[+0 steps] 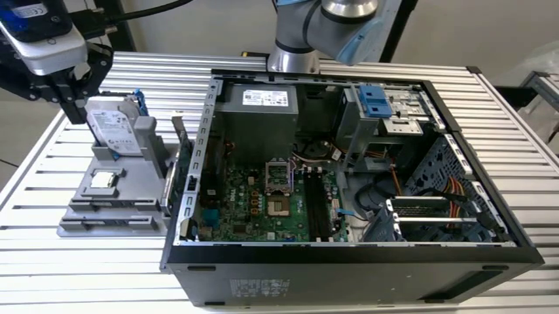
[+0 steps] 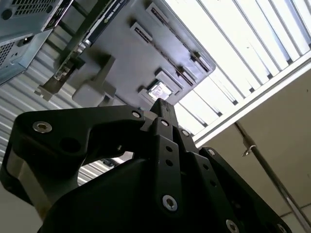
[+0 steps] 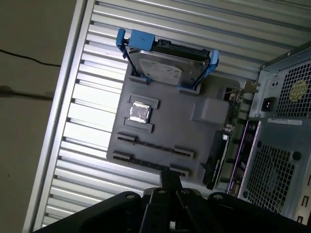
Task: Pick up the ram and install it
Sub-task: 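Pick up the ram and move it above insertion slot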
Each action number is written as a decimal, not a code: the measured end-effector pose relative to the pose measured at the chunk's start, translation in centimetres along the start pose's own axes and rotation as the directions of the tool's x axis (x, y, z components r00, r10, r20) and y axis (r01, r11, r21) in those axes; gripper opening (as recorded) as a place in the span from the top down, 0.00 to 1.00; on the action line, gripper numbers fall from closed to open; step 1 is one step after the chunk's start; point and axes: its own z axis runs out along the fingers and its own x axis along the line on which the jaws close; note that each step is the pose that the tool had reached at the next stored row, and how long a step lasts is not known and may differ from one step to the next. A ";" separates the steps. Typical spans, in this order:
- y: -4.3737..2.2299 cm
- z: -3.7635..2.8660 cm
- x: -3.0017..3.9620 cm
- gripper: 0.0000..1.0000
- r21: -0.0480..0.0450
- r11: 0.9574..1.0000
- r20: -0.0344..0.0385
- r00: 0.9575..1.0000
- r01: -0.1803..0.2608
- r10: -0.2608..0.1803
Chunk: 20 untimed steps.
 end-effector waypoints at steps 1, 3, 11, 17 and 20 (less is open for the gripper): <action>0.00 0.00 0.00 1.00 0.000 1.000 0.000 1.000 0.008 -0.008; 0.00 0.00 0.00 1.00 0.001 1.000 -0.001 1.000 0.023 -0.022; -0.01 0.00 -0.01 1.00 0.003 0.997 -0.004 0.997 0.079 -0.079; 0.00 0.00 0.00 1.00 0.004 0.993 -0.006 0.993 0.120 -0.120; 0.00 0.00 0.00 1.00 0.004 0.991 -0.007 0.991 0.136 -0.136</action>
